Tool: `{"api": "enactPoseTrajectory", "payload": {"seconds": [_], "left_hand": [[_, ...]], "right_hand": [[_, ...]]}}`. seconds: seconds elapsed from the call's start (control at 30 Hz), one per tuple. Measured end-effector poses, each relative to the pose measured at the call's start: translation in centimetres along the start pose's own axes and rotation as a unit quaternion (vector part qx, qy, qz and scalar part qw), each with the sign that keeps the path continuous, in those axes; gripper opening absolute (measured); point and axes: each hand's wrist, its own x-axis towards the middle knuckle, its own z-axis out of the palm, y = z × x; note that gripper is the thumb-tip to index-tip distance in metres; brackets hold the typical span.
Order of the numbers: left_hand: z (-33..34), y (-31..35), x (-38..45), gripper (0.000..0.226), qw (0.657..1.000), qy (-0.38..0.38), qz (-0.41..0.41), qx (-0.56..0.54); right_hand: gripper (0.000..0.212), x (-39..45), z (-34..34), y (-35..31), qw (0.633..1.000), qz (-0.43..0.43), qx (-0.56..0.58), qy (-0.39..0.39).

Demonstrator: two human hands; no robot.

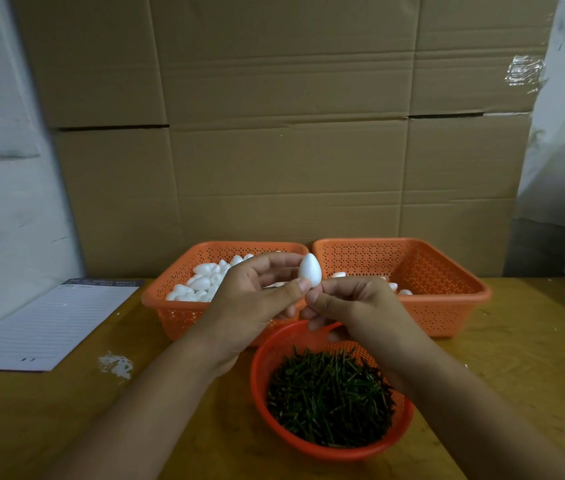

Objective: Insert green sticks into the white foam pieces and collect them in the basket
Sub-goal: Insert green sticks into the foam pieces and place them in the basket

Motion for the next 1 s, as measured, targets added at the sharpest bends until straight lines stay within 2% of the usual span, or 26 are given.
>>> {"api": "enactPoseTrajectory", "payload": {"seconds": [0.27,0.37,0.43,0.47,0.53,0.6,0.7,0.77,0.9,1.0], "left_hand": [[-0.1,-0.1,0.1,0.037,1.000,0.010,-0.003,0.013],[0.1,-0.3,0.3,0.028,0.998,0.045,-0.021,-0.025],[-0.2,-0.6,0.6,0.013,0.994,0.089,-0.036,-0.046],[-0.5,-0.9,0.8,0.014,0.992,0.117,-0.041,-0.033],[-1.3,-1.5,1.3,0.018,0.983,0.176,-0.035,0.043],[-2.3,-2.1,1.6,0.022,0.965,0.214,0.006,0.155],[-4.1,-2.8,1.8,0.025,0.911,0.210,0.057,0.351],[-5.1,-3.5,1.6,0.025,0.870,0.186,0.044,0.453],[-5.6,-4.7,1.0,0.026,0.829,0.153,0.016,0.538],[-5.5,-4.9,0.9,0.028,0.821,0.155,0.022,0.549]], "right_hand": [[0.015,0.2,0.0,0.1,1.000,-0.010,-0.012,0.003],[0.016,0.4,-0.5,0.1,1.000,0.007,0.008,0.028],[0.016,0.6,-1.4,0.3,0.998,0.043,0.011,0.054],[0.016,0.7,-2.0,0.6,0.996,0.063,0.008,0.070],[0.013,1.1,-3.2,1.1,0.989,0.099,0.003,0.109],[0.011,1.7,-4.4,1.6,0.982,0.126,0.014,0.143],[0.012,2.2,-5.6,2.3,0.971,0.159,0.032,0.174],[0.011,2.4,-6.2,2.7,0.968,0.170,0.034,0.183],[0.012,2.6,-6.8,3.2,0.961,0.173,0.039,0.211],[0.014,2.6,-6.9,3.4,0.959,0.158,0.060,0.228]]}}
